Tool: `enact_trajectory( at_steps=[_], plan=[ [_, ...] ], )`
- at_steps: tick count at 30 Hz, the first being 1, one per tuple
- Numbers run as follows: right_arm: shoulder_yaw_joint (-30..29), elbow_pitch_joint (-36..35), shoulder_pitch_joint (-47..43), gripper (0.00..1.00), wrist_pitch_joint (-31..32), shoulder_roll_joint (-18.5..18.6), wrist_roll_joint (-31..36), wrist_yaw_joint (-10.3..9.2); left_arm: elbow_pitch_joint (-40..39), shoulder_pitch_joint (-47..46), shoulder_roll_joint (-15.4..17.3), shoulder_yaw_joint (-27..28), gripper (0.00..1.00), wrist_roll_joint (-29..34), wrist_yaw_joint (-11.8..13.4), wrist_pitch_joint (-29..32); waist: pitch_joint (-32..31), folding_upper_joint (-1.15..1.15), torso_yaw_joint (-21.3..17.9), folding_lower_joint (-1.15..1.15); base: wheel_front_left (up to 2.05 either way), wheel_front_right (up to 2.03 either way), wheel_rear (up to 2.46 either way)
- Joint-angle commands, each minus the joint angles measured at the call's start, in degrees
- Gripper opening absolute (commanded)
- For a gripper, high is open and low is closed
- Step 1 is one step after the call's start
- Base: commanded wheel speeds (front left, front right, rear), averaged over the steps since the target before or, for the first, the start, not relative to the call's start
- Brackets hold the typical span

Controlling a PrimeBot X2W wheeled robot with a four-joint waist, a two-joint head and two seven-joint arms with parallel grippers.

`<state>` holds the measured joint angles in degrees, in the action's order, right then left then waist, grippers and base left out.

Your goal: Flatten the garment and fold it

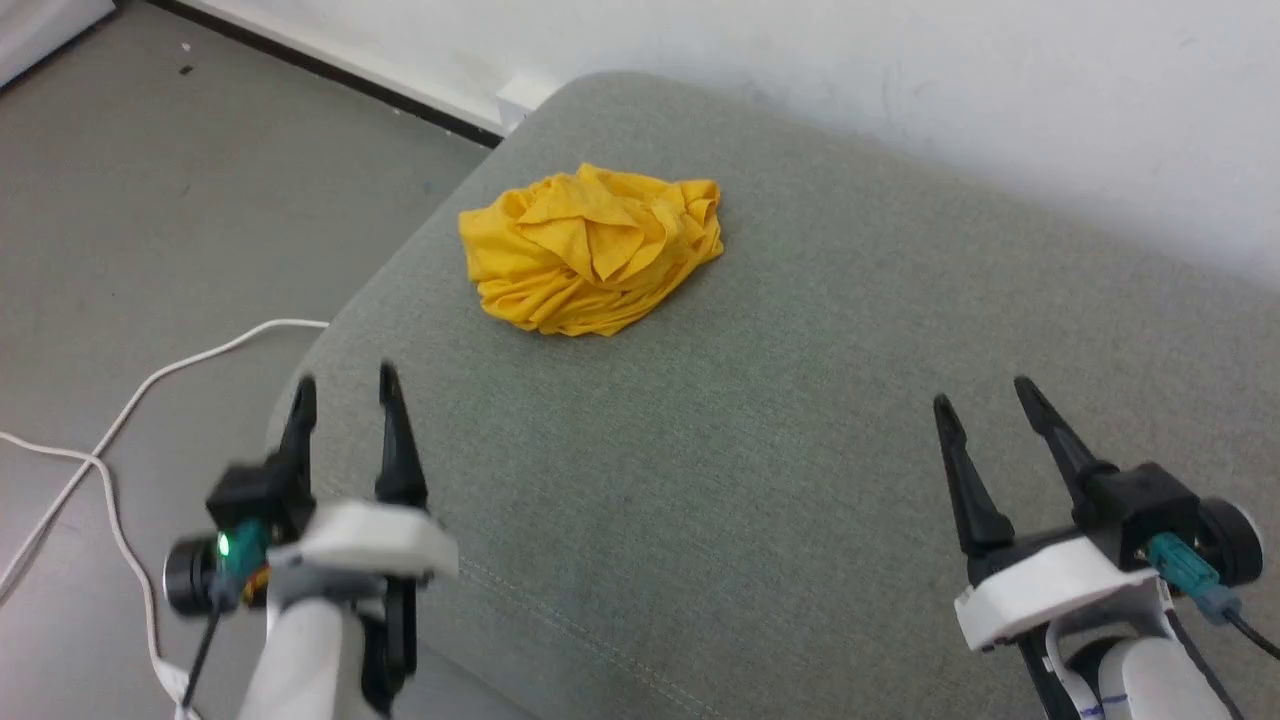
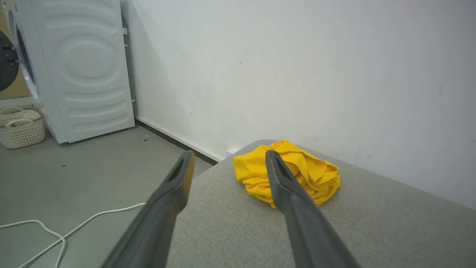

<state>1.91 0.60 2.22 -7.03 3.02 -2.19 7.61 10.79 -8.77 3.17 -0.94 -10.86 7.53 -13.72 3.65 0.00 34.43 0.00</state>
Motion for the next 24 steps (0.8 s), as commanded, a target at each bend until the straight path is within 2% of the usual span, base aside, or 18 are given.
enact_trajectory(
  at_steps=[1,4,5,8,13,17,20,24],
  plan=[
    [0.41,-1.16,1.84,1.0,0.56,-0.13,1.04,-0.11,1.61,-4.94,0.07,-0.22,1.0,-1.29,-1.0,-0.27,5.53,0.0,-2.53,0.0,0.0,0.0,0.0],
    [1.06,-3.0,4.12,1.0,1.32,0.17,2.01,-0.12,5.21,-13.63,0.4,-0.08,1.0,-3.9,-3.15,1.19,10.98,0.0,-5.2,0.0,0.0,0.0,0.0],
    [1.06,-3.0,4.12,1.0,1.32,0.17,2.01,-0.12,5.21,-13.63,0.4,-0.08,1.0,-3.9,-3.15,1.19,10.98,0.0,-5.2,0.0,0.0,0.0,0.0],
    [1.85,-4.6,6.58,1.0,1.82,1.33,2.13,-0.12,9.96,-23.11,1.86,0.65,1.0,-6.09,-4.73,4.21,16.85,0.0,-8.63,0.0,0.0,0.0,0.0],
    [3.26,-5.57,10.92,1.0,1.58,3.34,1.22,-0.12,17.88,-35.7,7.18,1.37,1.0,-6.64,-5.89,13.31,24.93,0.0,-16.02,0.0,0.0,0.0,0.0],
    [3.71,-5.38,13.62,1.0,0.52,3.75,0.31,-0.12,22.5,-41.96,11.16,2.58,1.0,-8.17,-6.4,22.45,30.01,0.0,-21.31,0.0,0.0,0.0,0.0],
    [4.13,-4.38,15.3,1.0,-0.72,3.57,-0.37,-0.12,25.2,-44.0,13.76,4.32,1.0,-10.01,-5.75,29.6,32.56,0.0,-24.68,0.0,0.0,0.0,0.0],
    [4.67,-2.35,16.81,1.0,-2.71,2.95,-1.29,-0.12,28.14,-43.58,16.96,6.8,1.0,-12.06,-2.81,40.37,34.03,0.0,-28.3,0.0,0.0,0.0,0.0]
  ],
)
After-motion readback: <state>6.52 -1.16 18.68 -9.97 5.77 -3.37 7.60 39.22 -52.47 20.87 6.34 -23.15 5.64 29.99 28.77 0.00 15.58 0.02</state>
